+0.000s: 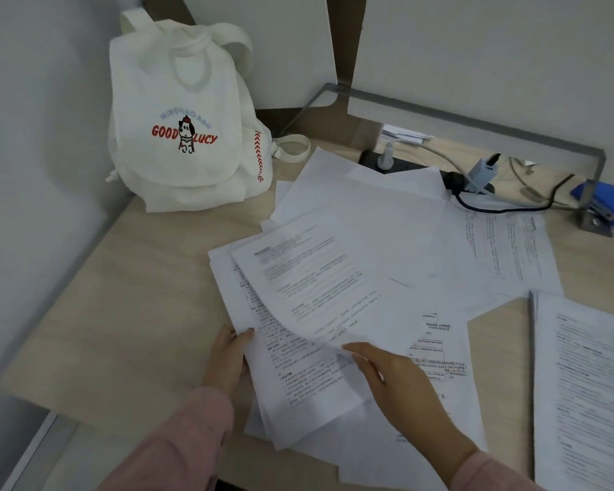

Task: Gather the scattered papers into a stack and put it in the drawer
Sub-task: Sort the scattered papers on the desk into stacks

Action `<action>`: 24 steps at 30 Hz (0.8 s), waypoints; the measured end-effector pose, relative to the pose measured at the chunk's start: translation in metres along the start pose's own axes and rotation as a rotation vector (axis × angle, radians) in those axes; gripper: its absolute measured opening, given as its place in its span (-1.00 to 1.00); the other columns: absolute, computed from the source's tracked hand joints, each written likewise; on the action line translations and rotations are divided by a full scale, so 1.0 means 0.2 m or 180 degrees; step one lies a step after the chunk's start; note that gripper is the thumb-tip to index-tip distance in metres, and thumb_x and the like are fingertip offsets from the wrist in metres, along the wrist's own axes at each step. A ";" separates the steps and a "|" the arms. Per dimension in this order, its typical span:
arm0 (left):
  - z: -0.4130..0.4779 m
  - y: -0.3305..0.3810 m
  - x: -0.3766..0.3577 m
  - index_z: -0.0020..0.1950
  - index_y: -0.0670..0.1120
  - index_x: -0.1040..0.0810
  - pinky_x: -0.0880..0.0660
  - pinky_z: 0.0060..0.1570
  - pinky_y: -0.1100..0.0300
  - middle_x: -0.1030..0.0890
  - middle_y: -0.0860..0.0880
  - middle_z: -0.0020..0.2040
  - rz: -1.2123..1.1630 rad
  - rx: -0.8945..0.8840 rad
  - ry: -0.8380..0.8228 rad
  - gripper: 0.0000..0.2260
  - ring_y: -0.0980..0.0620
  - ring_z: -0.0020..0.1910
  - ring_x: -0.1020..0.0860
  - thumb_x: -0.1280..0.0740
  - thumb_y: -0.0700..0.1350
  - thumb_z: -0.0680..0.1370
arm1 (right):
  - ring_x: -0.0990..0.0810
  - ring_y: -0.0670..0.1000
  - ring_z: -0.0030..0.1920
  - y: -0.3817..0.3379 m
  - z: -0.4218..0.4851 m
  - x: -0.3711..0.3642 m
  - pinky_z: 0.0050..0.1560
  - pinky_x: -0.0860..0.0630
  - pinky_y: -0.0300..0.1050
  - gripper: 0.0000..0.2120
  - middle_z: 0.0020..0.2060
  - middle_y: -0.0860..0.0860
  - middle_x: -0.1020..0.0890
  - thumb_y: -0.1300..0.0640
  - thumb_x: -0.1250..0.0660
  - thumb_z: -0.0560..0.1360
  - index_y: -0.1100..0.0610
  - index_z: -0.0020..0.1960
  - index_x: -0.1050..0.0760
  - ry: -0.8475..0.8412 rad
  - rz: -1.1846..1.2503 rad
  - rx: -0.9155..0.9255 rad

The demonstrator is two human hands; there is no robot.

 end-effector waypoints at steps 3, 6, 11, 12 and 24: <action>0.00 0.00 0.00 0.15 -0.09 -0.48 -0.49 -0.14 0.13 -0.58 -0.10 0.08 0.0046 0.0061 0.0061 -0.77 -0.05 0.00 -0.56 -0.23 -0.02 0.56 | -0.64 -0.08 -0.09 -0.01 -0.01 -0.09 -0.10 -0.52 -0.17 -0.73 -0.12 -0.09 -0.68 -0.02 -0.04 0.59 -0.14 0.16 -0.46 -0.0326 0.0138 -0.0006; 0.00 0.01 -0.01 0.27 -0.08 -0.47 -0.52 0.01 0.05 -0.60 -0.08 0.15 0.0101 0.0046 0.0060 -0.63 -0.09 0.11 -0.56 -0.25 0.08 0.54 | -0.64 -0.11 -0.13 -0.05 -0.02 -0.14 -0.05 -0.52 -0.22 -0.76 -0.15 -0.06 -0.68 -0.01 -0.08 0.60 -0.12 0.14 -0.49 -0.0651 0.0479 -0.0020; -0.01 0.01 -0.03 0.23 -0.11 -0.43 -0.48 0.07 0.07 -0.57 -0.06 0.10 0.0373 -0.0094 0.0003 -0.72 -0.04 0.04 -0.54 -0.28 -0.23 0.53 | -0.68 -0.11 -0.27 -0.11 0.00 -0.14 -0.03 -0.56 -0.19 -0.86 -0.09 -0.13 -0.66 -0.12 -0.24 0.50 -0.22 0.03 -0.52 -0.1155 0.1487 -0.0292; 0.00 0.01 -0.03 0.21 -0.10 -0.43 -0.48 0.00 0.11 -0.57 -0.03 0.05 0.0393 -0.0100 0.0017 -0.74 -0.01 -0.01 -0.54 -0.25 -0.27 0.52 | -0.68 -0.08 -0.30 -0.08 0.02 -0.11 -0.07 -0.56 -0.17 -0.87 -0.09 -0.12 -0.66 -0.11 -0.24 0.50 -0.21 0.02 -0.52 -0.0989 0.1520 -0.0386; 0.06 0.01 0.01 0.24 -0.14 -0.44 -0.49 0.07 0.05 -0.58 -0.07 0.11 0.0720 -0.0098 0.0192 -0.71 -0.09 0.08 -0.55 -0.18 -0.27 0.53 | -0.29 0.17 0.37 0.35 0.51 0.24 0.31 -0.30 0.00 -0.45 0.43 0.15 -0.24 0.09 -0.25 0.51 0.18 0.43 -0.18 0.0384 -0.0969 -0.0818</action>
Point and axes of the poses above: each hand's wrist, its own z-axis towards the middle knuckle, its own x-axis out of the back of the hand, y = z × x, the point moved 5 cm from there along z, towards the middle knuckle
